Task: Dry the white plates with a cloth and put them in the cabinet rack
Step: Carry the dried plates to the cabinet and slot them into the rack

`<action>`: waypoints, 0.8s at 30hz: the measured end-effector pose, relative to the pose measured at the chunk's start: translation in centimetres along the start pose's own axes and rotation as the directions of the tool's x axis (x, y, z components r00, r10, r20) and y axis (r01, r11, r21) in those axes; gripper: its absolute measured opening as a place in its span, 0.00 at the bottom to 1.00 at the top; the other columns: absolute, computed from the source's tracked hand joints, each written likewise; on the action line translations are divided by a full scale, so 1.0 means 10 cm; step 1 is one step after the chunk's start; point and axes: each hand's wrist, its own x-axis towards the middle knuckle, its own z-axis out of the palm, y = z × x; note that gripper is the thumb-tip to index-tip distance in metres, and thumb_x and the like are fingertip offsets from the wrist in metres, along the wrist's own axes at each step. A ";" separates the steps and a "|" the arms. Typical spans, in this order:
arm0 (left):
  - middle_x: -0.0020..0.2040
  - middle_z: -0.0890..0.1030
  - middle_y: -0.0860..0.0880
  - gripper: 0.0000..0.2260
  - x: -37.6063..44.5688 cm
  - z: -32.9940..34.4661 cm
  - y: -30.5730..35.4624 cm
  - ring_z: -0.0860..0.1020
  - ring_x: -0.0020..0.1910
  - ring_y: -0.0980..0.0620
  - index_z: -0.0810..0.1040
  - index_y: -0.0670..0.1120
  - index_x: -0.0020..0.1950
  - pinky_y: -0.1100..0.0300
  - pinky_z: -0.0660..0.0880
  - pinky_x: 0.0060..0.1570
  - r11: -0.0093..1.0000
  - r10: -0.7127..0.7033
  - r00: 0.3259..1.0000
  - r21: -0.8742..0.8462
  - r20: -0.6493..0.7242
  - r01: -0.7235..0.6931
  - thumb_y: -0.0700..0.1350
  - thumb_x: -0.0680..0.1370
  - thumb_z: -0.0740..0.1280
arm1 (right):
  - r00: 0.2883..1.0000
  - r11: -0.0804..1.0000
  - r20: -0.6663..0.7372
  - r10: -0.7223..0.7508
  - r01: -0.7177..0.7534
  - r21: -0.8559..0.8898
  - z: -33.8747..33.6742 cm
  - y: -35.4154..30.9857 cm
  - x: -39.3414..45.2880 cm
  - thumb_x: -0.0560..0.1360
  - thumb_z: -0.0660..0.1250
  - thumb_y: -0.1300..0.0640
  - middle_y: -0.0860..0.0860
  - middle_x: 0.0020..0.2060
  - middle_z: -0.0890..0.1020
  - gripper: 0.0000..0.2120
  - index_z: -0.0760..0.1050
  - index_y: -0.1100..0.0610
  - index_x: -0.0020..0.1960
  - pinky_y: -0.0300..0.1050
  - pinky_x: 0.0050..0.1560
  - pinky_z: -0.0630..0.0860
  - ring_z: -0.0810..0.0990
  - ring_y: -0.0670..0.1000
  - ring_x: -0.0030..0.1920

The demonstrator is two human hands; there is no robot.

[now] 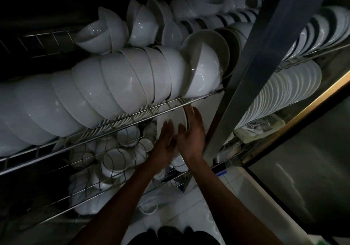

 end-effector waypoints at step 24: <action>0.80 0.58 0.47 0.26 -0.01 -0.01 -0.15 0.56 0.80 0.50 0.59 0.46 0.79 0.50 0.57 0.78 0.988 -0.105 0.984 -0.125 -0.142 0.087 0.43 0.82 0.64 | 0.995 0.975 0.038 -0.097 0.103 -0.195 -0.07 0.04 -0.03 0.71 0.66 0.65 0.39 0.78 0.54 0.44 0.51 0.38 0.79 0.60 0.72 0.66 0.55 0.46 0.77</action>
